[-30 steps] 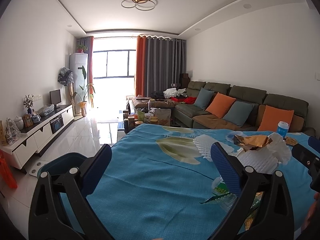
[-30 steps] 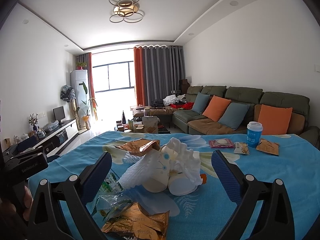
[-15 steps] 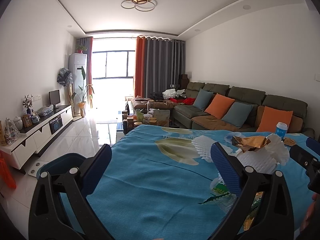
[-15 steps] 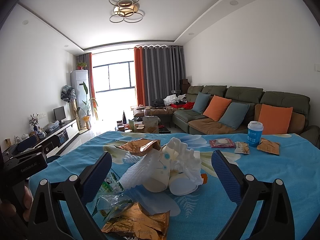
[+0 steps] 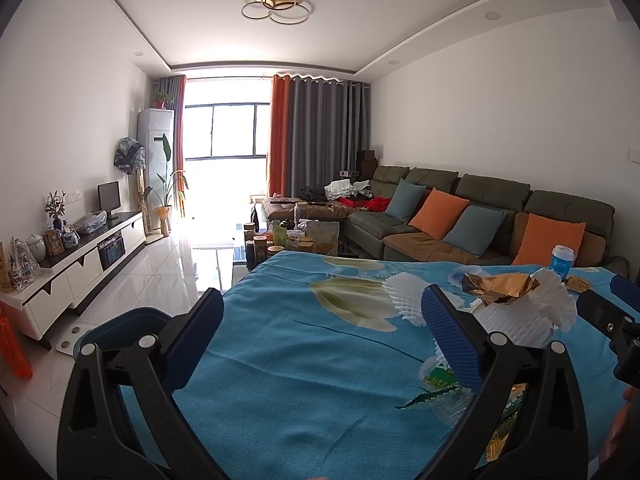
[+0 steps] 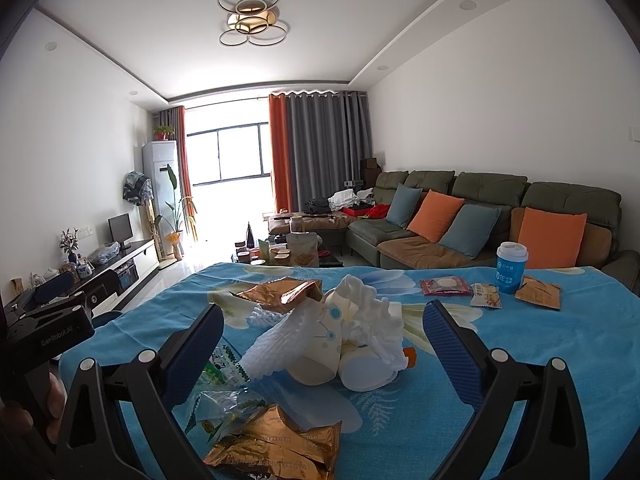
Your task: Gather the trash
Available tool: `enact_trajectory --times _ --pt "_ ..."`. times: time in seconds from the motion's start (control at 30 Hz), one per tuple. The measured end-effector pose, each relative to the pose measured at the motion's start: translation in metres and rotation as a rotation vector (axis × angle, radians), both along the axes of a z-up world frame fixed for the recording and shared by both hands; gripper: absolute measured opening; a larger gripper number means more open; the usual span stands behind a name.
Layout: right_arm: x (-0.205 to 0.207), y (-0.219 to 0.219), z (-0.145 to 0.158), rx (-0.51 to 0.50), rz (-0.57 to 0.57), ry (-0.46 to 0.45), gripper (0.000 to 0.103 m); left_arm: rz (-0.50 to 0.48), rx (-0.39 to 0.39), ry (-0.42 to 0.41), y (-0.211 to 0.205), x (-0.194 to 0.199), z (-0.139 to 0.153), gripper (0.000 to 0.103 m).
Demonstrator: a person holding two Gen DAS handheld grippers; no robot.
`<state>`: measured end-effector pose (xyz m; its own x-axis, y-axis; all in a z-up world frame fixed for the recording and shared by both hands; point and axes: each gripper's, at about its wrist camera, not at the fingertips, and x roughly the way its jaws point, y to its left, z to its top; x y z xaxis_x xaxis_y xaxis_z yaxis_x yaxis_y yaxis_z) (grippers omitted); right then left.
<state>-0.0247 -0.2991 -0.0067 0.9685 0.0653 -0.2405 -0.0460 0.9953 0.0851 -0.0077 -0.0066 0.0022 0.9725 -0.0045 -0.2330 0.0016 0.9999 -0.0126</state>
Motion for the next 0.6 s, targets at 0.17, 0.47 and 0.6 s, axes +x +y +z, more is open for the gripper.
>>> enact_trajectory --times 0.17,0.47,0.6 --pt "0.0001 0.0002 -0.0003 0.000 -0.001 0.001 0.096 -0.004 -0.001 0.002 -0.0002 -0.0013 0.0017 0.097" --pt "0.0016 -0.0029 -0.0018 0.013 0.000 0.011 0.096 -0.008 0.000 0.003 -0.0015 -0.0014 0.0029 0.097" --pt "0.0017 -0.0025 -0.0019 0.014 0.000 0.014 0.096 -0.007 0.002 0.004 -0.0015 -0.0016 0.0024 0.097"
